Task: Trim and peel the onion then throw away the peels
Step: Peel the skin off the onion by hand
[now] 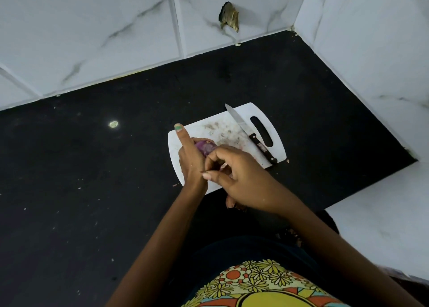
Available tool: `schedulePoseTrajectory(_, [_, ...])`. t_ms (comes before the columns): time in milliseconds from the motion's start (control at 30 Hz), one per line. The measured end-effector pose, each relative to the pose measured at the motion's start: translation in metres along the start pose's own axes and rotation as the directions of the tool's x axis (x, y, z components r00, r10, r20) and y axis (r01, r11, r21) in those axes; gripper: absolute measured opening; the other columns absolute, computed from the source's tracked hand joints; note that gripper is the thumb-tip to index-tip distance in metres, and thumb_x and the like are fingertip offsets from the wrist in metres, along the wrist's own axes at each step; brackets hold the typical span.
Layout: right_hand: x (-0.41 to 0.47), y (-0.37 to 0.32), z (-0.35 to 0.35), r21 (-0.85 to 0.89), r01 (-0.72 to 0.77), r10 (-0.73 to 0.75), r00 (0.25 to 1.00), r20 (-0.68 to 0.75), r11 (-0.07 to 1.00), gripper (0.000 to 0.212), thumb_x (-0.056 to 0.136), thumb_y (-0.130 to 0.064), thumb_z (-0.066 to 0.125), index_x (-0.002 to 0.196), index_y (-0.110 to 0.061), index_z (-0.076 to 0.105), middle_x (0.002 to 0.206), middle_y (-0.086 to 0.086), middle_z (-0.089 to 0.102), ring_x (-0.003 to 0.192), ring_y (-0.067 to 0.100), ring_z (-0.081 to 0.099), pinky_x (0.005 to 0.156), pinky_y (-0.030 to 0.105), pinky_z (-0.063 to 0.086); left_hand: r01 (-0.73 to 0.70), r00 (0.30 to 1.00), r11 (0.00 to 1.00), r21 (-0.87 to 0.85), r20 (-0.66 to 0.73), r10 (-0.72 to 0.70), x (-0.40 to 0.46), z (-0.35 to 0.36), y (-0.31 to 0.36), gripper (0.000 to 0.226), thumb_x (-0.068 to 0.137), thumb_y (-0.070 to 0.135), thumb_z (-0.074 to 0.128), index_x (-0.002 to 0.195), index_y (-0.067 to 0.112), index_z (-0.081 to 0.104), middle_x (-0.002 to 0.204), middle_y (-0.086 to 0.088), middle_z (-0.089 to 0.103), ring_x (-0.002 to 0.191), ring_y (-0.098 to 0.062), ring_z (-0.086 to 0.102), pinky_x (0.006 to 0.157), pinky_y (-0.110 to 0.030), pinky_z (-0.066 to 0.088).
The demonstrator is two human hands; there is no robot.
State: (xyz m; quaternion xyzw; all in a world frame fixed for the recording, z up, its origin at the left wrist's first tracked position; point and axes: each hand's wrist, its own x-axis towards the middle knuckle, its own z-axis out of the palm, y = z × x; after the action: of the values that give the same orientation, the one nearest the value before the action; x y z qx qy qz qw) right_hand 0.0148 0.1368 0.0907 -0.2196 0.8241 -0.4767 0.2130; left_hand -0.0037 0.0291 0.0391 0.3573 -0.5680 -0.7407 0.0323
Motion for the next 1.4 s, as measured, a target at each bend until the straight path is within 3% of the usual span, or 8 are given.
schedulePoseTrajectory(67, [0.002,0.000,-0.002,0.004,0.006,-0.006,0.997,-0.073,1.000,0.004,0.085,-0.017,0.064,0.088,-0.015,0.061,0.089,-0.010,0.059,0.078,0.004,0.059,0.062,0.013,0.049,0.054,0.998,0.996,-0.074,0.028,-0.052,0.001,-0.001,0.004,0.080,0.088,0.073,0.019,0.050,0.018,0.063,0.050,0.002,0.061,0.058,-0.017,0.060,0.074,-0.038,0.054])
schedulePoseTrajectory(200, [0.004,0.013,-0.023,-0.004,-0.050,0.048,0.979,-0.196,0.999,0.011,0.077,-0.007,0.072,0.081,-0.012,0.064,0.079,-0.003,0.069,0.072,0.006,0.064,0.070,0.018,0.054,0.126,0.991,0.989,-0.082,0.060,-0.121,0.002,-0.008,0.006,0.078,0.088,0.073,0.016,0.074,0.012,0.062,0.070,-0.003,0.064,0.063,-0.017,0.061,0.049,-0.019,0.048])
schedulePoseTrajectory(300, [0.006,0.028,-0.025,-0.173,-0.112,0.073,0.974,-0.216,0.978,0.002,0.083,-0.013,0.068,0.084,-0.012,0.066,0.077,-0.004,0.066,0.067,0.006,0.059,0.064,0.023,0.049,0.146,0.986,0.983,-0.114,0.102,-0.134,-0.001,-0.010,0.006,0.076,0.088,0.072,0.018,0.071,0.013,0.063,0.068,0.000,0.065,0.064,-0.016,0.061,0.054,-0.023,0.048])
schedulePoseTrajectory(367, [0.007,0.033,-0.022,-0.257,-0.110,0.048,0.971,-0.236,0.960,0.010,0.088,-0.019,0.062,0.086,-0.011,0.068,0.075,-0.006,0.062,0.067,0.003,0.055,0.062,0.020,0.041,0.146,0.984,0.981,-0.130,0.119,-0.131,-0.002,-0.009,0.006,0.075,0.089,0.071,0.019,0.069,0.014,0.063,0.067,0.001,0.066,0.064,-0.015,0.062,0.056,-0.024,0.048])
schedulePoseTrajectory(533, [0.008,0.017,-0.012,-0.072,0.015,-0.039,0.938,-0.343,0.997,0.016,0.083,-0.010,0.066,0.099,-0.011,0.070,0.092,-0.002,0.063,0.082,0.003,0.061,0.069,0.004,0.044,0.144,0.982,0.980,-0.138,0.140,-0.125,-0.001,-0.008,0.007,0.075,0.089,0.071,0.018,0.069,0.013,0.061,0.065,0.000,0.064,0.057,-0.012,0.062,0.052,-0.020,0.049])
schedulePoseTrajectory(767, [0.014,0.015,0.000,-0.100,0.049,-0.087,0.903,-0.421,0.994,0.014,0.077,-0.009,0.073,0.090,-0.005,0.074,0.087,0.006,0.070,0.080,0.012,0.065,0.073,0.009,0.048,0.131,0.986,0.977,-0.170,0.128,-0.110,-0.002,-0.006,0.008,0.076,0.090,0.070,0.019,0.068,0.010,0.060,0.064,-0.003,0.061,0.053,-0.012,0.059,0.054,-0.020,0.050])
schedulePoseTrajectory(1133, [0.016,0.010,-0.003,-0.036,-0.014,0.000,0.927,-0.374,0.999,0.008,0.075,-0.009,0.074,0.082,-0.009,0.070,0.078,-0.009,0.062,0.072,0.000,0.059,0.069,0.009,0.047,0.029,0.999,0.988,-0.155,0.050,-0.022,-0.004,-0.001,0.004,0.074,0.091,0.068,0.021,0.065,0.010,0.057,0.053,0.000,0.060,0.049,-0.011,0.057,0.050,-0.022,0.048])
schedulePoseTrajectory(1400, [0.017,0.012,-0.005,-0.097,-0.054,0.028,0.967,-0.252,0.994,0.005,0.083,-0.009,0.066,0.086,-0.011,0.063,0.084,-0.008,0.057,0.079,0.004,0.056,0.067,0.007,0.042,-0.060,0.997,0.991,-0.116,-0.061,0.053,-0.008,0.004,-0.002,0.072,0.095,0.062,0.019,0.057,0.015,0.057,0.046,0.007,0.059,0.046,-0.008,0.056,0.050,-0.021,0.044])
